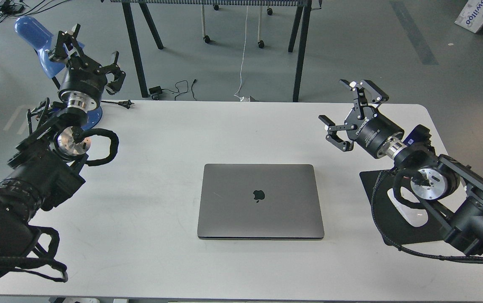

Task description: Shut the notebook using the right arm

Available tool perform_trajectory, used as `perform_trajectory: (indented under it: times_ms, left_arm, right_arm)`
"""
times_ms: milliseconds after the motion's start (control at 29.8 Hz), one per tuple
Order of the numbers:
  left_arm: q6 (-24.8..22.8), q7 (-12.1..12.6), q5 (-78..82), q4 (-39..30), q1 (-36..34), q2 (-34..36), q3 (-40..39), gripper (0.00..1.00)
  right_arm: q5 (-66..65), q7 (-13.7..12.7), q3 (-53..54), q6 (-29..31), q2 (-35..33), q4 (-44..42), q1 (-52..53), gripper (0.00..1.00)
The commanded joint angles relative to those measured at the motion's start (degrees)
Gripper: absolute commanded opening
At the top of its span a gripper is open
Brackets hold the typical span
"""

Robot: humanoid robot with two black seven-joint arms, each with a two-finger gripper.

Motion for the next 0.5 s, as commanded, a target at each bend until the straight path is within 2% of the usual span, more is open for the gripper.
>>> perform_trajectory:
  times_ms: [0, 134, 269, 471]
  left_arm:
    - [0.00, 0.00, -0.02, 0.02, 0.00, -0.09, 0.00, 1.00]
    - [0.00, 0.00, -0.02, 0.02, 0.00, -0.18, 0.00, 1.00]
    - [0.00, 0.00, -0.20, 0.02, 0.00, -0.18, 0.00, 1.00]
    - [0.00, 0.00, -0.46, -0.06, 0.00, -0.27, -0.09, 1.00]
  right_arm:
    - [-0.01, 0.04, 5.52, -0.18, -0.10, -1.42, 0.10, 1.00]
    - [1.21, -0.05, 10.08, -1.50, -0.10, -2.47, 1.07, 1.00]
    - [5.25, -0.14, 16.24, -1.24, 0.69, -7.03, 1.07, 1.00]
    - [8.42, 0.04, 17.39, -0.97, 0.69, -10.03, 2.56, 1.00]
